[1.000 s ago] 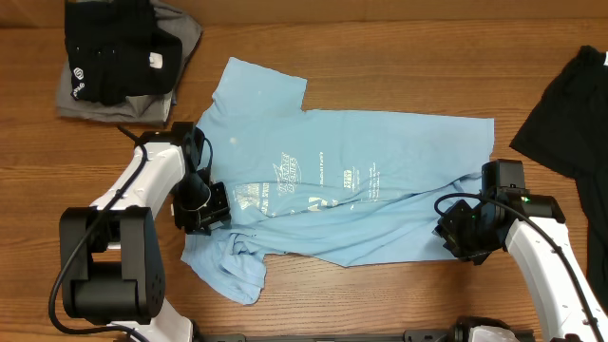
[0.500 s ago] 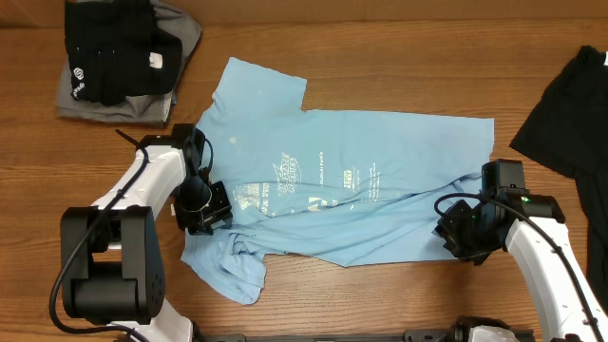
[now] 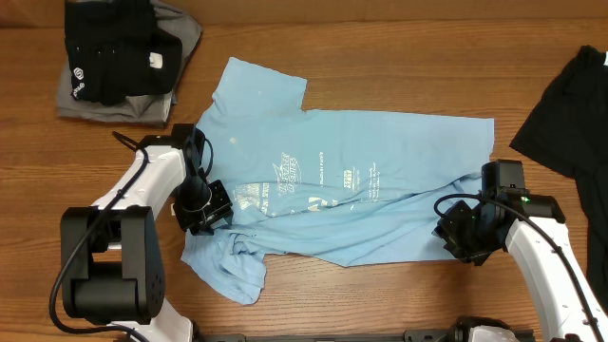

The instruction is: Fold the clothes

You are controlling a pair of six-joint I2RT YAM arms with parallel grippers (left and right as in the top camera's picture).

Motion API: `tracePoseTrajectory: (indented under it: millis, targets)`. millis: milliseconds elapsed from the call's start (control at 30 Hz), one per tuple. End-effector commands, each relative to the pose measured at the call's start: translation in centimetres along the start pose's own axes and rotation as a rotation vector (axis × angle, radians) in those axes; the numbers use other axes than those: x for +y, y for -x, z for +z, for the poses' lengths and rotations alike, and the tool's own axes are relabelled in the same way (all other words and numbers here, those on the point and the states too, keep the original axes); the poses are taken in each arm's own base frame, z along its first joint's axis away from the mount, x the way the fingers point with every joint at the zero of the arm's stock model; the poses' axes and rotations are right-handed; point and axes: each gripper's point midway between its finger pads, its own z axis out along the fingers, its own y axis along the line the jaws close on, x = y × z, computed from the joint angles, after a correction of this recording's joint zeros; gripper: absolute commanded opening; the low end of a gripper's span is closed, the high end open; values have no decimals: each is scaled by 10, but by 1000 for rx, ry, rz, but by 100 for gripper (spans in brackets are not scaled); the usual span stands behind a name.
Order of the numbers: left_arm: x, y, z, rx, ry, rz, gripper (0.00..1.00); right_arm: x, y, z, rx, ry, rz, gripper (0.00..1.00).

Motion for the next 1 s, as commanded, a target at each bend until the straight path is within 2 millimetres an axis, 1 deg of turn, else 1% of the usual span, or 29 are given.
tracePoseTrajectory:
  millis: [0, 67, 167, 333, 467, 500, 533, 600, 733, 767, 833, 867, 967]
  targets:
    - [8, -3, 8, 8, 42, -77, 45, 5, 6, -7, -27, 15, -10, 39]
    - [12, -2, 9, -2, 59, -98, 46, 5, 6, -7, -27, 15, -10, 41]
    - [12, 1, 13, -17, 53, -113, 46, 5, 6, -7, -27, 15, -10, 41]
    - [11, 3, 15, -25, 48, -122, 43, 5, 5, -7, -25, 13, -9, 41]
    - [11, 3, 15, -25, 48, -122, 33, 5, 5, -7, -25, 13, -9, 41]
    - [11, 3, 15, -25, 48, -122, 28, 5, 5, -7, -25, 13, -9, 41]
    - [12, 3, 15, -25, 50, -122, 26, 5, 5, -7, -25, 13, -9, 41]
    - [12, 4, 15, -29, 54, -122, 24, 5, 5, -7, -25, 12, -9, 41]
    - [13, 4, 15, -28, 55, -121, 7, 4, 5, -6, -26, 11, 2, 41]
    - [13, 4, 15, -28, 55, -121, 5, 2, 5, -6, -28, 4, 21, 41]
    - [13, 4, 14, -28, 55, -118, 4, -2, 6, -4, -35, -13, 52, 41]
    - [12, 4, 14, -29, 55, -118, 4, -3, 6, -3, -38, -19, 56, 42]
    - [11, 4, 12, -30, 54, -118, 4, -5, 7, -3, -42, -29, 57, 56]
